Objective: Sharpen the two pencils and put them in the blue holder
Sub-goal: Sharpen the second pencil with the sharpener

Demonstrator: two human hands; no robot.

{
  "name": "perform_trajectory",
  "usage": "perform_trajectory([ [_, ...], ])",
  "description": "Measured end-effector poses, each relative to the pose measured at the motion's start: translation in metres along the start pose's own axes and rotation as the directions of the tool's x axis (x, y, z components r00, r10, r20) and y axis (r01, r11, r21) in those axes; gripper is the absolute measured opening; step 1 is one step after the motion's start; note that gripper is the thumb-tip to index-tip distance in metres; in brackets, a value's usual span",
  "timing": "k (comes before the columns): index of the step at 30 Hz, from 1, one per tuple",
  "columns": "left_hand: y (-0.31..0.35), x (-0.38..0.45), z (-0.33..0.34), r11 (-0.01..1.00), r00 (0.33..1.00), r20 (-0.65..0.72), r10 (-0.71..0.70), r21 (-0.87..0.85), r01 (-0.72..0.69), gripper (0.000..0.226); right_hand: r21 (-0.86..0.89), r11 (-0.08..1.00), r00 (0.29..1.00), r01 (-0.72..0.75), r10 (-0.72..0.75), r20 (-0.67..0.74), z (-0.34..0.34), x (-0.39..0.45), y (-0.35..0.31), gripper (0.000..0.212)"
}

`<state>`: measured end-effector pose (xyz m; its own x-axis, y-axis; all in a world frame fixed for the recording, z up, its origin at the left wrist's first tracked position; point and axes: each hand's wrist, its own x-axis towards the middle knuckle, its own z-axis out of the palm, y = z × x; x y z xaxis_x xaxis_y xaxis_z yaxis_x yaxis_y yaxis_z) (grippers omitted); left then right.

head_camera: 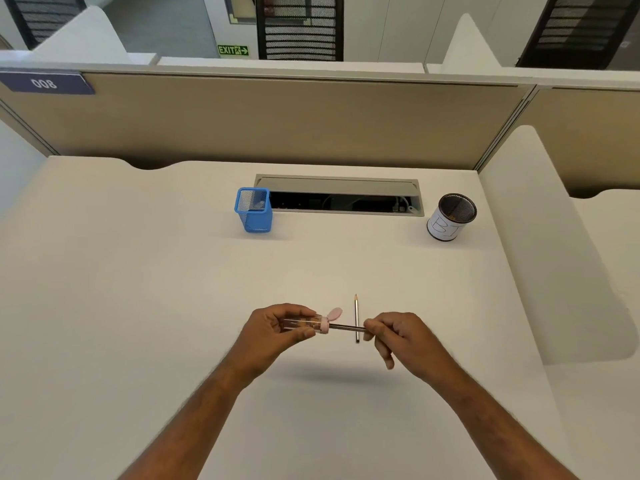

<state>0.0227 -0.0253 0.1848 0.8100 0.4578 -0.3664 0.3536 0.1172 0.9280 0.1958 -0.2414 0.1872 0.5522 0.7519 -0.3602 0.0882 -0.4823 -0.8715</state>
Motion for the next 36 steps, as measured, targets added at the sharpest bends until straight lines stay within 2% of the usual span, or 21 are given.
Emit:
perform_trajectory([
  [3,-0.002,0.0,0.0,1.0,1.0,-0.018,-0.006,-0.007,0.006,0.023,0.084,0.996,1.0,0.009,-0.008,-0.015,-0.002,-0.002,0.001,0.035],
  [5,-0.003,0.0,-0.001,1.0,0.999,-0.035,-0.006,-0.023,0.005,0.023,0.112,0.993,1.0,0.027,-0.025,-0.012,-0.003,-0.004,0.0,0.023],
  [6,-0.003,0.001,-0.002,0.999,0.999,-0.043,-0.005,-0.034,0.004,0.024,0.102,0.994,0.999,0.042,-0.041,-0.003,-0.003,-0.005,0.0,0.018],
  [9,-0.002,0.003,-0.004,0.999,0.999,-0.051,0.004,-0.038,-0.006,0.024,0.052,0.996,0.997,0.072,-0.07,-0.034,-0.002,-0.005,-0.001,0.027],
  [17,0.0,0.005,-0.004,0.999,0.999,-0.047,0.017,-0.041,-0.018,0.023,0.017,0.993,0.981,0.12,-0.116,-0.153,0.003,-0.007,-0.006,0.015],
  [22,0.001,0.004,-0.004,0.999,0.999,-0.036,0.0,-0.032,-0.001,0.024,-0.031,0.991,0.981,0.129,-0.132,-0.145,0.006,-0.004,-0.005,0.021],
  [26,-0.001,0.005,-0.002,1.0,1.0,-0.024,-0.005,0.0,0.005,0.024,-0.049,0.998,0.995,0.038,-0.043,-0.095,0.005,-0.001,-0.003,0.039],
  [29,-0.002,0.005,-0.003,1.0,1.0,-0.019,-0.01,0.007,0.01,0.024,-0.007,1.0,1.0,-0.025,0.025,-0.019,0.004,0.003,-0.002,0.042],
  [33,-0.001,0.005,-0.002,1.0,1.0,-0.027,-0.002,-0.001,0.002,0.025,0.144,0.989,0.999,-0.032,0.029,0.019,0.001,0.003,0.002,0.032],
  [36,0.0,0.005,-0.002,1.0,1.0,-0.03,0.005,-0.027,-0.006,0.025,0.15,0.989,1.0,0.01,-0.01,0.001,-0.001,0.001,-0.002,0.018],
])
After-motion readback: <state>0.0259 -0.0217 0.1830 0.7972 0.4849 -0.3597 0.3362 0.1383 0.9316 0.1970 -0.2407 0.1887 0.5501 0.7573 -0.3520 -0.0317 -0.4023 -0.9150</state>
